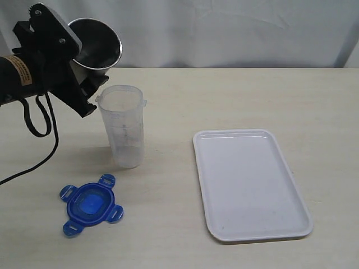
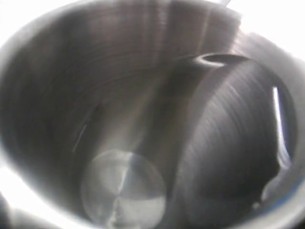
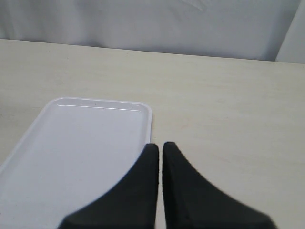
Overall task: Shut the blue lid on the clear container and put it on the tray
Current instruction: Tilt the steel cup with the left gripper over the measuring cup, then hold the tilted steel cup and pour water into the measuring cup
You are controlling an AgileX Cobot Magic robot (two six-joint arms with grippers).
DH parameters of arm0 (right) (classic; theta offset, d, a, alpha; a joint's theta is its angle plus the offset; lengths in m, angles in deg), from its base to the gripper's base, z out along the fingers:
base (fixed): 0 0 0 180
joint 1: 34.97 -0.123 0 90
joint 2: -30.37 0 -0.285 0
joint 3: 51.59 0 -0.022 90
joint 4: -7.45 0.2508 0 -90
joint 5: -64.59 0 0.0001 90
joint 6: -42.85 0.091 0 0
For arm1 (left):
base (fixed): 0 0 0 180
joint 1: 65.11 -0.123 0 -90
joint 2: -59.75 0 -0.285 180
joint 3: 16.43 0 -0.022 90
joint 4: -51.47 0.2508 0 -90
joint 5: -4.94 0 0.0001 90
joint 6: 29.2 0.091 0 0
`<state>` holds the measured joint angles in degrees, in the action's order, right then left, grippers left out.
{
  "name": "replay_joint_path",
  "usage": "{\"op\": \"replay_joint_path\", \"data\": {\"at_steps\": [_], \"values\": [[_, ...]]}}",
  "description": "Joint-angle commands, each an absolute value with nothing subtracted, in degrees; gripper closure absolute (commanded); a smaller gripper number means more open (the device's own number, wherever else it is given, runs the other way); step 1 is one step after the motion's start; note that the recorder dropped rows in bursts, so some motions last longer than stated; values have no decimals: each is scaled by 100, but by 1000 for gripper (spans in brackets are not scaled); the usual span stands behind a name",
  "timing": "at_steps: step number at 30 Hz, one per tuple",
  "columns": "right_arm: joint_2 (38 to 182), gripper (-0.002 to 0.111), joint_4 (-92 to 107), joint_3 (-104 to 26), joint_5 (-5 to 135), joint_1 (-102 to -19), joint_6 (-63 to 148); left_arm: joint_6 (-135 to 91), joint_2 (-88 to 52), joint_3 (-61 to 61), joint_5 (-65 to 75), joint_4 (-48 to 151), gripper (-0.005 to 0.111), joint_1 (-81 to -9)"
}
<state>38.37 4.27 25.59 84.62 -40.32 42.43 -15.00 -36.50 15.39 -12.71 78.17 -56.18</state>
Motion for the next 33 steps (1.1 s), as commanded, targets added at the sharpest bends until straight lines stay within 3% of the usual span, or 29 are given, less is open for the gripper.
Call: {"op": "replay_joint_path", "data": {"at_steps": [1, 33], "values": [[3816, 104, 430, 2563, 8433, -3986, 4228, -1410, -3563, 1456, -1680, 7782, 107, -5605], [3816, 104, 430, 2563, 8433, -3986, 4228, -440, -3563, 1456, -1935, 7720, 107, -5605]]}}
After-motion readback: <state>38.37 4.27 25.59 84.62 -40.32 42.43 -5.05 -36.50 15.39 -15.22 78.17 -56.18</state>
